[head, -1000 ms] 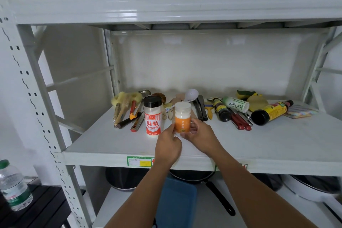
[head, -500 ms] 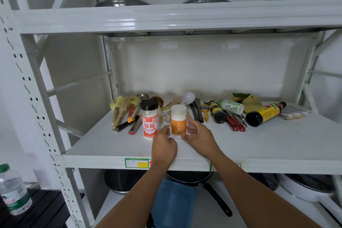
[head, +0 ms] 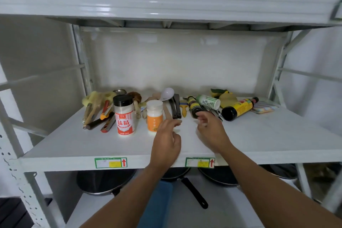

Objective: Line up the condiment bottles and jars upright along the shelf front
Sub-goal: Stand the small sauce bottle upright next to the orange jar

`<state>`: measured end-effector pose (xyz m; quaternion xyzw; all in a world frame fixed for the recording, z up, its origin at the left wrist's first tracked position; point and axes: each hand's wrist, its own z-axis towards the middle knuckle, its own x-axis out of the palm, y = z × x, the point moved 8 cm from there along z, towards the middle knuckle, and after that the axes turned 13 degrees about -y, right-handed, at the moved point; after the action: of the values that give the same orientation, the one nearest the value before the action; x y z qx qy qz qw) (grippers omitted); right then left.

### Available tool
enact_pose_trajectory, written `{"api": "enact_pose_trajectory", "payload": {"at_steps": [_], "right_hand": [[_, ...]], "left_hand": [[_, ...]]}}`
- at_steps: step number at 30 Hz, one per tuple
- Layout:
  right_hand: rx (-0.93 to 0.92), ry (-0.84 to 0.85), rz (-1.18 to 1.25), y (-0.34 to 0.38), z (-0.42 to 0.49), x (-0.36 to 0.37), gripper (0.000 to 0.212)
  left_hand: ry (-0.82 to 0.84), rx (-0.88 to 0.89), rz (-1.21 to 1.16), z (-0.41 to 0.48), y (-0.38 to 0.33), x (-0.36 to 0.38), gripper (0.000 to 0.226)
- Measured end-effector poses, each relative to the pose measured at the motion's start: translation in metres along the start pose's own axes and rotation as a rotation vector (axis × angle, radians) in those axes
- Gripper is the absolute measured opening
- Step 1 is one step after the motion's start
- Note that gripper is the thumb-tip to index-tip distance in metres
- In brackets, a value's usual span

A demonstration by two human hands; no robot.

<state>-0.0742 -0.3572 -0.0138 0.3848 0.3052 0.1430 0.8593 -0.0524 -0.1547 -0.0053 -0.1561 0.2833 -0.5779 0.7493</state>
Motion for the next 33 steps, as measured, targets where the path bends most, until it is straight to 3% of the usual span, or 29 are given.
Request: {"api": "enact_pose_trajectory", "payload": {"at_steps": [4, 10, 13, 17, 26, 33], "right_hand": [[-0.033, 0.006, -0.096, -0.009, 0.015, 0.004, 0.048], [-0.061, 0.042, -0.381, -0.022, 0.062, 0.028, 0.056], [-0.065, 0.051, -0.496, -0.029, 0.081, 0.044, 0.07], [-0.071, 0.038, -0.634, -0.04, 0.1, 0.065, 0.069], [0.078, 0.101, -0.715, -0.045, 0.129, 0.086, 0.072], [0.017, 0.131, -0.766, -0.039, 0.132, 0.091, 0.042]], "left_hand": [[0.085, 0.047, -0.07, 0.027, -0.014, 0.043, 0.043], [0.11, -0.042, -0.082, 0.033, 0.01, 0.078, 0.043], [0.158, -0.159, -0.069, 0.034, 0.03, 0.088, 0.053], [0.136, -0.202, -0.016, 0.032, 0.043, 0.089, 0.06], [0.105, -0.235, -0.083, 0.032, 0.046, 0.092, 0.024], [0.065, -0.167, -0.113, 0.031, 0.041, 0.089, 0.019]]}}
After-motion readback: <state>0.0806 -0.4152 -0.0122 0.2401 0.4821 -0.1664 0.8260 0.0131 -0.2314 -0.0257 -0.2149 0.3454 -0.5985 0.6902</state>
